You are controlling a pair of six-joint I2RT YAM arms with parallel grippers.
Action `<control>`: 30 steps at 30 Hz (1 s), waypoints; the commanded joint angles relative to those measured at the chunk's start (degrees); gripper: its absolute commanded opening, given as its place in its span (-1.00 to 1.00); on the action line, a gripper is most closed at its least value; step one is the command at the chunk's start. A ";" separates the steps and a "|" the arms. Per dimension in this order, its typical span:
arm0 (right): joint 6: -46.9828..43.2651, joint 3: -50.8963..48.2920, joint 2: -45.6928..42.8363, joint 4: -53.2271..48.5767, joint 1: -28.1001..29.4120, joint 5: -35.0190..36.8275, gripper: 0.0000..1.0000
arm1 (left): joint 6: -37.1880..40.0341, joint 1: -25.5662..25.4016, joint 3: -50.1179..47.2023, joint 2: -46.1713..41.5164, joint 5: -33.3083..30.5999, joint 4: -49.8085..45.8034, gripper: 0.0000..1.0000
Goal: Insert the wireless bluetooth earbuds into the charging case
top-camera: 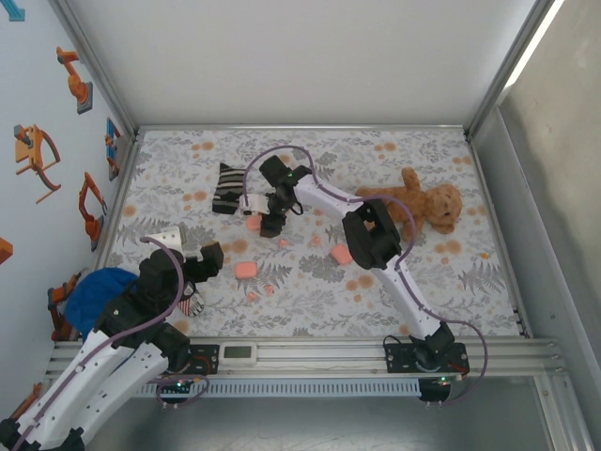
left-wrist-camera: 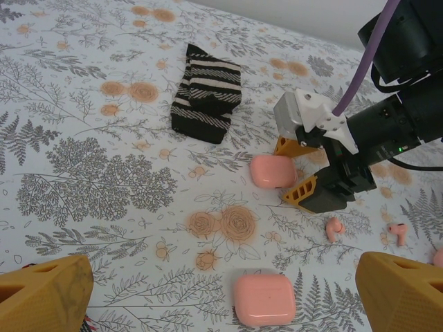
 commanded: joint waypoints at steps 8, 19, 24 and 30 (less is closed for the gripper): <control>-1.30 -1.26 0.31 0.95 1.25 3.25 -0.02 | -0.84 0.38 0.75 -0.75 0.20 -1.04 0.93; -0.29 -11.51 -8.52 11.21 1.30 3.44 -0.14 | -1.01 0.38 1.12 -0.98 0.49 -1.21 0.93; 0.45 -16.79 -14.21 15.87 1.27 3.48 -0.14 | -0.91 0.32 1.58 -1.64 1.15 -1.13 0.93; 1.14 -25.86 -23.33 21.73 1.18 5.26 -0.15 | -0.57 0.34 2.04 -3.37 2.62 -1.04 0.93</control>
